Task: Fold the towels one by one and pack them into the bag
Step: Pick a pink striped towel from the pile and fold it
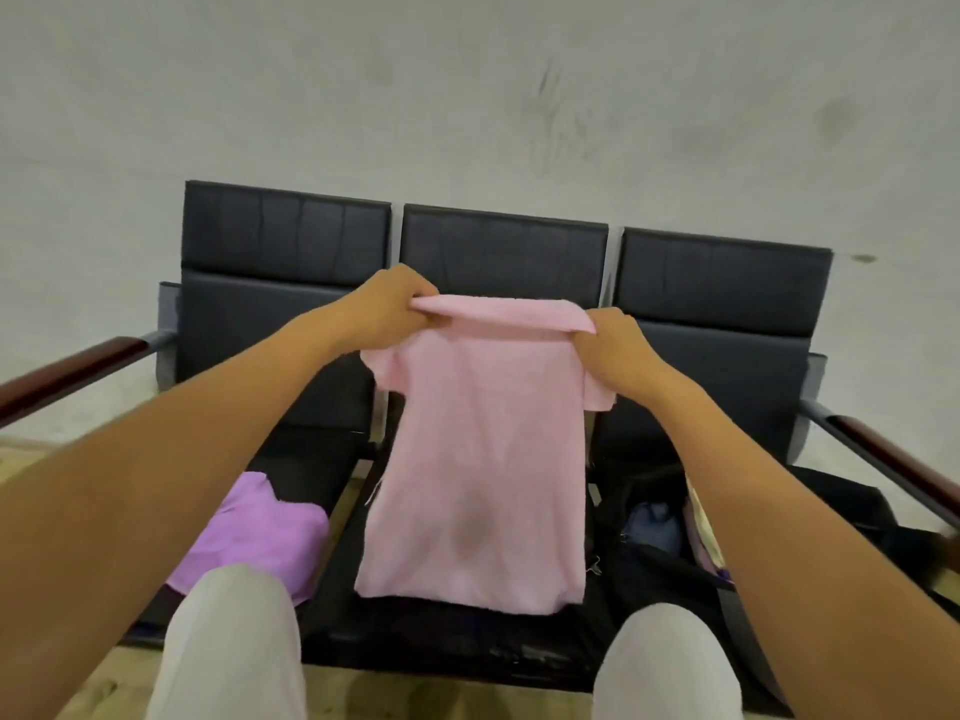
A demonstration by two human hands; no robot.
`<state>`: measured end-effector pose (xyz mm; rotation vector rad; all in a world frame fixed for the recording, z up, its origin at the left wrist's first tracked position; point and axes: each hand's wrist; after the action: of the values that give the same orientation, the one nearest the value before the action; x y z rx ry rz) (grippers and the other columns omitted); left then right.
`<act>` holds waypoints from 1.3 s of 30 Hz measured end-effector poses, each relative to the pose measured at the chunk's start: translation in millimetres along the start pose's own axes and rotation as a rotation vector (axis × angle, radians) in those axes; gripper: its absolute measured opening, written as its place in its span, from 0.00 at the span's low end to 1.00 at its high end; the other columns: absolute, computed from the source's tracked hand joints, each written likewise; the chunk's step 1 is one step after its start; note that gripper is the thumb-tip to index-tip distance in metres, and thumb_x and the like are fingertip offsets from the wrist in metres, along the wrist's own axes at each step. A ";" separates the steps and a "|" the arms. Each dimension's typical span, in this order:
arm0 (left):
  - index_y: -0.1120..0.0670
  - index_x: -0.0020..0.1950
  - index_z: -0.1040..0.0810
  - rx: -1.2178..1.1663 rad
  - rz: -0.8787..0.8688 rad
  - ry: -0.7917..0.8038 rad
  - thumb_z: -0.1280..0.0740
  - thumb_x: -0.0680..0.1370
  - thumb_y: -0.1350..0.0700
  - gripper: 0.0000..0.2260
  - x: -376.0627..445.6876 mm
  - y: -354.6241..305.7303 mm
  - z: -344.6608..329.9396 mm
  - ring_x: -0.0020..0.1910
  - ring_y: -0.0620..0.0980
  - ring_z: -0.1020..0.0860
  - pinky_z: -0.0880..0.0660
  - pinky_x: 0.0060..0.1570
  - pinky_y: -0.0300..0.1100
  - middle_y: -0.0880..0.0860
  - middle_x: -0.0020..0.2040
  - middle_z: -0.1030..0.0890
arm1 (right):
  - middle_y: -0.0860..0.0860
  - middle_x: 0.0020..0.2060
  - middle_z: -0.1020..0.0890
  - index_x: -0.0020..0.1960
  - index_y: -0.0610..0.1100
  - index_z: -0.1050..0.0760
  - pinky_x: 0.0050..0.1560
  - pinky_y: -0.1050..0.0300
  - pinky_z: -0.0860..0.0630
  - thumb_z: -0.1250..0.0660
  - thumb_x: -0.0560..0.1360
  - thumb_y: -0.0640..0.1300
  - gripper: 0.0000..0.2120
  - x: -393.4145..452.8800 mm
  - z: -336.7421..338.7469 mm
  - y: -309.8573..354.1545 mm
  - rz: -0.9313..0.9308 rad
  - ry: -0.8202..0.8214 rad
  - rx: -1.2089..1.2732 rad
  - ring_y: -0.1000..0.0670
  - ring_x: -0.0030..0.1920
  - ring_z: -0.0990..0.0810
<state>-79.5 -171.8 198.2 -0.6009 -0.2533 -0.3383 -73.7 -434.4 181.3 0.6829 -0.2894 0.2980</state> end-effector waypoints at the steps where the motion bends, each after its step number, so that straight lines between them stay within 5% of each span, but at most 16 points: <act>1: 0.65 0.38 0.23 -0.080 0.013 -0.015 0.34 0.78 0.58 0.12 -2.9 -3.8 4.0 0.33 0.51 0.26 0.29 0.37 0.45 0.62 0.35 0.22 | 0.44 0.39 0.21 0.41 0.37 0.25 0.38 0.54 0.30 0.47 0.83 0.41 0.17 -2.5 6.1 5.2 0.012 -0.007 0.018 0.46 0.38 0.24; 5: 0.65 0.45 0.20 -0.166 0.024 0.009 0.31 0.76 0.49 0.17 -11.5 -14.9 18.1 0.36 0.51 0.25 0.27 0.39 0.44 0.65 0.44 0.20 | 0.42 0.42 0.20 0.48 0.33 0.25 0.40 0.54 0.30 0.48 0.83 0.40 0.16 -9.4 22.9 15.8 0.019 -0.041 0.064 0.47 0.39 0.25; 9: 0.54 0.42 0.18 0.092 0.040 0.266 0.27 0.70 0.39 0.18 -22.3 -27.6 35.0 0.37 0.48 0.17 0.20 0.41 0.45 0.50 0.38 0.16 | 0.38 0.46 0.19 0.50 0.31 0.25 0.41 0.53 0.30 0.46 0.81 0.40 0.15 -13.1 34.5 17.3 0.034 -0.020 0.017 0.46 0.42 0.25; 14: 0.57 0.36 0.23 0.215 0.021 0.211 0.26 0.72 0.44 0.17 -24.5 -37.4 47.2 0.33 0.52 0.21 0.26 0.37 0.44 0.53 0.35 0.19 | 0.46 0.36 0.22 0.40 0.37 0.24 0.38 0.56 0.31 0.42 0.82 0.48 0.19 -26.7 42.2 19.9 0.047 0.051 0.003 0.47 0.36 0.26; 18: 0.57 0.36 0.21 0.192 -0.032 0.183 0.30 0.77 0.49 0.14 -23.2 -37.7 44.0 0.35 0.53 0.23 0.27 0.39 0.45 0.53 0.36 0.20 | 0.46 0.35 0.19 0.42 0.39 0.23 0.36 0.54 0.26 0.28 0.71 0.62 0.24 -36.2 45.0 24.2 0.018 0.295 -0.196 0.47 0.33 0.22; 22: 0.54 0.40 0.19 -0.104 -0.055 0.101 0.35 0.79 0.60 0.09 -30.9 -36.5 38.6 0.37 0.47 0.19 0.23 0.40 0.39 0.50 0.38 0.17 | 0.41 0.43 0.18 0.47 0.38 0.22 0.43 0.49 0.23 0.35 0.78 0.42 0.08 -30.3 39.9 17.3 0.075 0.244 -0.306 0.40 0.44 0.19; 24: 0.55 0.42 0.18 -0.194 -0.052 0.103 0.37 0.79 0.64 0.11 -33.6 -35.2 35.1 0.38 0.48 0.18 0.21 0.39 0.39 0.51 0.39 0.16 | 0.42 0.45 0.19 0.50 0.39 0.23 0.43 0.50 0.25 0.42 0.79 0.35 0.09 -30.6 39.4 16.6 0.080 0.146 -0.280 0.40 0.45 0.20; 30: 0.58 0.49 0.17 -0.427 0.094 0.243 0.30 0.75 0.50 0.12 -36.3 -35.7 33.9 0.38 0.53 0.16 0.21 0.35 0.42 0.56 0.43 0.15 | 0.47 0.42 0.21 0.52 0.43 0.24 0.38 0.54 0.28 0.45 0.77 0.31 0.14 -34.8 33.5 13.7 0.099 0.124 -0.290 0.47 0.39 0.23; 35: 0.55 0.48 0.17 -0.021 0.139 0.561 0.29 0.75 0.49 0.10 -42.6 -42.9 40.0 0.44 0.53 0.15 0.19 0.45 0.47 0.52 0.45 0.14 | 0.43 0.39 0.19 0.47 0.39 0.20 0.41 0.44 0.22 0.45 0.73 0.30 0.15 -36.8 36.7 11.5 0.107 0.013 -0.190 0.41 0.41 0.20; 39: 0.56 0.49 0.17 0.064 0.075 0.411 0.31 0.77 0.54 0.07 -37.8 -40.0 32.8 0.46 0.52 0.16 0.19 0.49 0.48 0.51 0.46 0.15 | 0.46 0.31 0.26 0.33 0.39 0.30 0.33 0.54 0.34 0.46 0.73 0.29 0.13 -41.6 29.6 6.2 0.017 -0.027 -0.099 0.47 0.32 0.30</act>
<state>-133.7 -174.4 232.3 -0.4640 0.1525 -0.3719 -119.0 -456.4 191.9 0.5872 -0.3336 0.2893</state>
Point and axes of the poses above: each hand's wrist, its own x-axis towards the middle knuckle, its own z-axis out of the back of the hand, y = z × x
